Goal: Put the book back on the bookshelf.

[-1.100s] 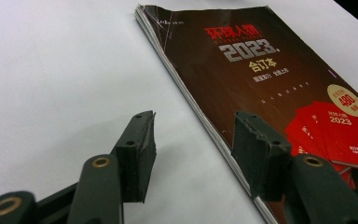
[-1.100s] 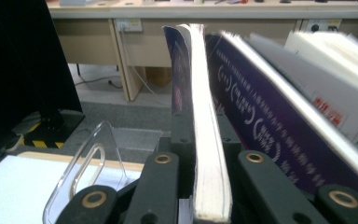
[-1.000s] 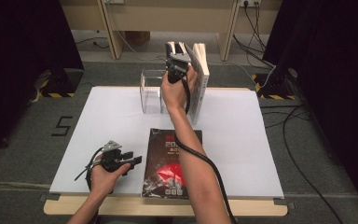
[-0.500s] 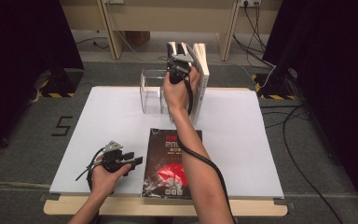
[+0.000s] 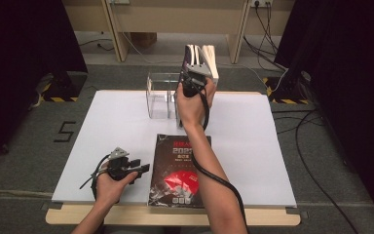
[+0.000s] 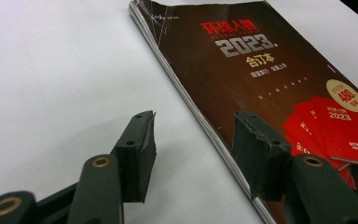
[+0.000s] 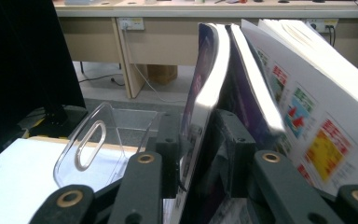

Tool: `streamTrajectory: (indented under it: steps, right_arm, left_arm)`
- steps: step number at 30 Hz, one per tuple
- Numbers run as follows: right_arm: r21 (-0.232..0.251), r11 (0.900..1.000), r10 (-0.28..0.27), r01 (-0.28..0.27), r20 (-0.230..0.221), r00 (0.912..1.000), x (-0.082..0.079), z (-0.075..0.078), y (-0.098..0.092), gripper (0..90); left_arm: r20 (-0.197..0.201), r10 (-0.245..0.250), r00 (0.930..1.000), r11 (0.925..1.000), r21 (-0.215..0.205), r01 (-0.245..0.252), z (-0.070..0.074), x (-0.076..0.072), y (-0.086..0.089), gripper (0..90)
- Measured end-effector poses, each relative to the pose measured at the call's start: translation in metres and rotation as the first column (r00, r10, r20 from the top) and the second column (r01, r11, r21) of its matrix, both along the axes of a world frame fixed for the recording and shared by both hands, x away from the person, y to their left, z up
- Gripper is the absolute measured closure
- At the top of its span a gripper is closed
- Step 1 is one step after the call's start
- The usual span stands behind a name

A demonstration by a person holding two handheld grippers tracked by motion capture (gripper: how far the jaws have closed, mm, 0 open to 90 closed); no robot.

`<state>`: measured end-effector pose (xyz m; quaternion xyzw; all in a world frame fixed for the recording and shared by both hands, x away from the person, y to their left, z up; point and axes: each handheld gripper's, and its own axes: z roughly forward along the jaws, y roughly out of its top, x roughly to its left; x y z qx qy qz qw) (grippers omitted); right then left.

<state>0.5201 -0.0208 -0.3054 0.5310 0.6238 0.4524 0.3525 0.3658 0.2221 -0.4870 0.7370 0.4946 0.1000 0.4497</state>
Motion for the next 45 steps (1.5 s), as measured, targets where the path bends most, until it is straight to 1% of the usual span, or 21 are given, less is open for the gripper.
streamTrajectory:
  steps: [6, 10, 12, 14, 15, 16, 17, 19, 22, 24, 26, 31, 32, 35, 38, 41, 42, 44, 45]
  right_arm:
    - [0.008, 1.0, 0.001, -0.001, 0.01, 0.9999, -0.015, 0.001, -0.01, 70.9]
    - [0.038, 0.999, -0.003, 0.003, 0.019, 0.9998, -0.024, 0.0, -0.019, 68.3]
    - [0.064, 0.998, -0.009, 0.008, 0.015, 0.9998, -0.025, -0.001, -0.024, 66.4]
    - [0.077, 0.997, -0.015, 0.015, 0.005, 0.9999, -0.026, -0.002, -0.028, 65.8]
    - [0.084, 0.996, -0.012, 0.011, 0.007, 0.9999, -0.026, -0.003, -0.029, 65.2]
    - [0.088, 0.996, -0.005, 0.005, 0.01, 0.9999, -0.025, -0.003, -0.031, 64.6]
    - [0.097, 0.995, -0.003, 0.003, 0.004, 1.0, -0.024, -0.002, -0.031, 64.2]
    - [0.098, 0.995, 0.0, 0.0, 0.005, 1.0, -0.02, -0.001, -0.032, 63.2]
    - [0.106, 0.994, 0.004, -0.003, -0.004, 1.0, -0.014, 0.002, -0.031, 62.4]
    - [0.097, 0.995, 0.001, 0.0, -0.006, 1.0, -0.009, 0.003, -0.03, 62.2]
    - [0.093, 0.996, 0.0, 0.002, -0.029, 0.9996, -0.001, 0.005, -0.028, 62.1]
    - [0.06, 0.998, -0.01, 0.013, -0.053, 0.9986, 0.013, 0.008, -0.021, 63.0]
    - [0.061, 0.998, -0.016, 0.02, -0.062, 0.998, 0.015, 0.007, -0.019, 63.3]
    - [0.046, 0.999, -0.019, 0.022, -0.066, 0.9976, 0.019, 0.005, -0.016, 64.0]
    - [0.032, 0.999, -0.02, 0.022, -0.067, 0.9975, 0.02, 0.006, -0.01, 64.4]
    - [0.021, 1.0, -0.011, 0.013, -0.072, 0.9974, 0.022, 0.005, -0.007, 64.3]
    - [0.03, 0.999, -0.014, 0.017, -0.079, 0.9968, 0.022, 0.005, -0.006, 64.3]
    - [0.031, 0.999, -0.017, 0.019, -0.074, 0.9971, 0.024, 0.004, -0.006, 64.2]
    - [0.037, 0.999, -0.02, 0.023, -0.081, 0.9965, 0.025, 0.004, -0.006, 64.2]
  left_arm:
    - [-0.001, -0.003, 1.0, 1.0, 0.002, 0.003, 0.0, 0.0, 0.0, 48.3]
    - [-0.003, -0.001, 1.0, 1.0, 0.005, 0.001, 0.0, 0.0, 0.0, 48.3]
    - [-0.004, -0.004, 1.0, 1.0, 0.002, 0.004, 0.0, 0.0, 0.0, 48.3]
    - [-0.003, -0.002, 1.0, 1.0, 0.005, 0.002, 0.0, -0.001, 0.0, 48.3]
    - [-0.003, -0.002, 1.0, 1.0, 0.006, 0.002, 0.0, -0.001, 0.0, 48.3]
    - [-0.005, -0.005, 1.0, 1.0, 0.005, 0.005, 0.0, 0.0, 0.0, 48.3]
    - [-0.005, -0.005, 1.0, 1.0, 0.005, 0.005, 0.0, 0.0, -0.001, 48.3]
    - [-0.003, -0.002, 1.0, 1.0, 0.001, 0.002, -0.001, 0.0, -0.001, 48.3]
    - [-0.003, -0.005, 1.0, 1.0, 0.003, 0.005, 0.0, 0.0, 0.0, 48.3]
    - [0.0, 0.005, 1.0, 1.0, 0.003, -0.005, 0.0, 0.0, 0.0, 48.3]
    - [-0.002, 0.002, 1.0, 1.0, 0.004, -0.002, 0.001, 0.0, 0.001, 48.3]
    - [0.001, 0.006, 1.0, 1.0, -0.003, -0.006, 0.001, 0.001, 0.002, 48.3]
    - [0.001, 0.006, 1.0, 1.0, -0.003, -0.006, 0.001, 0.0, 0.002, 48.3]
    - [0.0, 0.0, 1.0, 1.0, -0.008, 0.0, 0.001, 0.0, 0.002, 48.3]
    - [0.003, 0.005, 1.0, 0.9999, -0.013, -0.005, 0.001, 0.001, 0.001, 48.3]
    - [0.004, 0.003, 1.0, 1.0, -0.005, -0.003, 0.001, 0.0, 0.002, 48.2]
    - [0.003, 0.004, 1.0, 1.0, -0.005, -0.004, 0.001, 0.0, 0.002, 48.3]
    - [0.003, 0.004, 1.0, 1.0, -0.009, -0.004, 0.001, 0.0, 0.002, 48.3]
    - [0.0, 0.002, 1.0, 1.0, -0.007, -0.002, 0.0, 0.0, 0.002, 48.3]
